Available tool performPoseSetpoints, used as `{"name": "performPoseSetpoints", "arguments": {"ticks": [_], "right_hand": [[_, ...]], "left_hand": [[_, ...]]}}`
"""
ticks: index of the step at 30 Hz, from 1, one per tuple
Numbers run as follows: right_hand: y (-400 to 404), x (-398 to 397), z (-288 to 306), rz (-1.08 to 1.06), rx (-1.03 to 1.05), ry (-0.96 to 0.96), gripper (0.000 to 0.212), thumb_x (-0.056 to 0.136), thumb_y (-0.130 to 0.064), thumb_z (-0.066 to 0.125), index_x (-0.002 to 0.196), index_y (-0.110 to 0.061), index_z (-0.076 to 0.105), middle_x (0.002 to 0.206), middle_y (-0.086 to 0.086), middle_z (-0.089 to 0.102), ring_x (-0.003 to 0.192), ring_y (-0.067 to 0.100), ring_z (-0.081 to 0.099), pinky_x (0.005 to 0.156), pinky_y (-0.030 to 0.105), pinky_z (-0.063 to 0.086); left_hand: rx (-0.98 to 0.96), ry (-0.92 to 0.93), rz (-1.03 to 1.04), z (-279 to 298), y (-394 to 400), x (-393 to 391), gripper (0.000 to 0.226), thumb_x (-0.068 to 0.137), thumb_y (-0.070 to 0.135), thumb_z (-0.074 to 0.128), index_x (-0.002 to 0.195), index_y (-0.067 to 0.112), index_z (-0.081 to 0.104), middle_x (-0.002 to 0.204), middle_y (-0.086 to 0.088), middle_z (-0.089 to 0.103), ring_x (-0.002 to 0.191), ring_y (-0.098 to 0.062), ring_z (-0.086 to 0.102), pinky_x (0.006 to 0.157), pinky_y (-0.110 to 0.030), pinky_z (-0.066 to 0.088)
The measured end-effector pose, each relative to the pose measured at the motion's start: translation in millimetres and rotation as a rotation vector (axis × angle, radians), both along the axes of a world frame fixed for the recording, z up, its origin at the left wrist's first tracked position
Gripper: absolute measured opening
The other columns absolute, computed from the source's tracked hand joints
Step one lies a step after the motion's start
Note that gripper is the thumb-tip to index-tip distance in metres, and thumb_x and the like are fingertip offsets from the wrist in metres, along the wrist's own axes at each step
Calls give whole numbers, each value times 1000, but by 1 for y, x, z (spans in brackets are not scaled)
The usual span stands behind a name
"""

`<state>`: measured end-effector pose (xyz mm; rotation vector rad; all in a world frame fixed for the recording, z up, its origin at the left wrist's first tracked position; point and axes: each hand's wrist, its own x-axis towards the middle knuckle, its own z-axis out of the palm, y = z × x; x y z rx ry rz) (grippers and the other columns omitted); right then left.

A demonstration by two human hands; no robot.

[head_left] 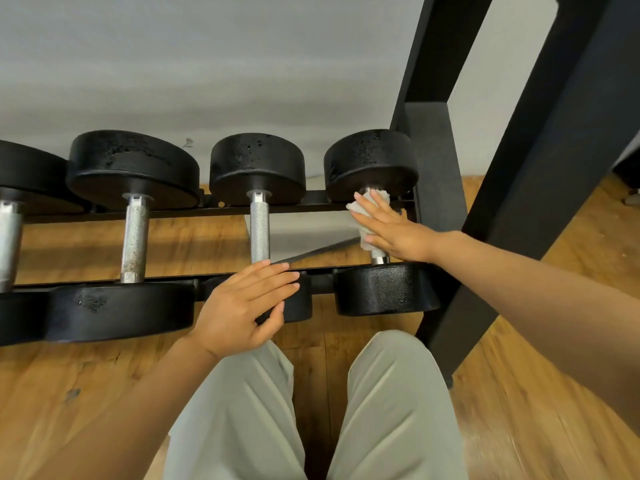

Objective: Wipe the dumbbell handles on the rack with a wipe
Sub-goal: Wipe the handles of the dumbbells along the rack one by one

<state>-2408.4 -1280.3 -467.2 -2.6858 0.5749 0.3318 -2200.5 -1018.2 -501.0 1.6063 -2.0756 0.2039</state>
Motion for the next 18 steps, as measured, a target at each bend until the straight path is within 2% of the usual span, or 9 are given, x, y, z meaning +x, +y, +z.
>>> {"name": "performPoseSetpoints", "arguments": {"ticks": [2, 5, 8, 11, 14, 15, 18], "right_hand": [[-3, -7, 7, 93, 54, 94, 60, 106, -22, 35, 156, -22, 1, 156, -11, -29, 133, 4, -38, 103, 18, -20], [-7, -12, 12, 169, 52, 146, 57, 107, -22, 35, 156, -23, 7, 158, -11, -23, 135, 3, -35, 104, 17, -19], [-6, -11, 9, 141, -17, 60, 54, 107, -26, 32, 155, -28, 8, 158, -14, -19, 140, 3, -30, 107, 15, -19], [-4, -2, 2, 1, -77, -101, 55, 107, -23, 32, 156, -24, 7, 161, -9, -14, 143, 5, -23, 115, 20, -15], [5, 8, -7, -122, -44, -173, 54, 106, -14, 32, 155, -16, 8, 162, -2, -12, 140, 5, -23, 100, 4, -25], [6, 9, -11, -153, -27, -169, 55, 106, -10, 33, 155, -14, 8, 162, 1, -13, 142, 10, -23, 105, 9, -25], [13, 10, -12, -247, 60, -73, 66, 101, 1, 40, 154, -12, 3, 160, 9, -21, 147, 27, -20, 119, 33, -12]], "left_hand": [[7, -12, 3, 0, 1, 0, 33, 95, 23, 52, 119, 12, 72, 128, -1, 65, 129, -15, 54, 118, -33, 32], [9, -24, 2, 1, 1, 0, 33, 95, 22, 52, 118, 12, 72, 128, -1, 66, 129, -15, 54, 118, -33, 31], [26, -9, 10, 1, 0, -1, 33, 95, 22, 52, 119, 13, 72, 130, 0, 64, 131, -14, 52, 118, -32, 31], [59, -7, 19, 2, -1, -2, 35, 96, 23, 51, 124, 14, 69, 135, 1, 61, 135, -12, 49, 119, -32, 30], [89, 3, 42, 3, -2, -3, 38, 95, 25, 50, 131, 16, 62, 139, 1, 57, 138, -12, 45, 119, -33, 29], [99, 14, 53, 3, -2, -3, 39, 95, 25, 51, 132, 16, 60, 140, 1, 56, 139, -12, 44, 119, -34, 29], [141, 25, 60, 7, -3, -4, 42, 95, 23, 52, 135, 11, 59, 144, -2, 53, 140, -16, 42, 118, -40, 32]]}}
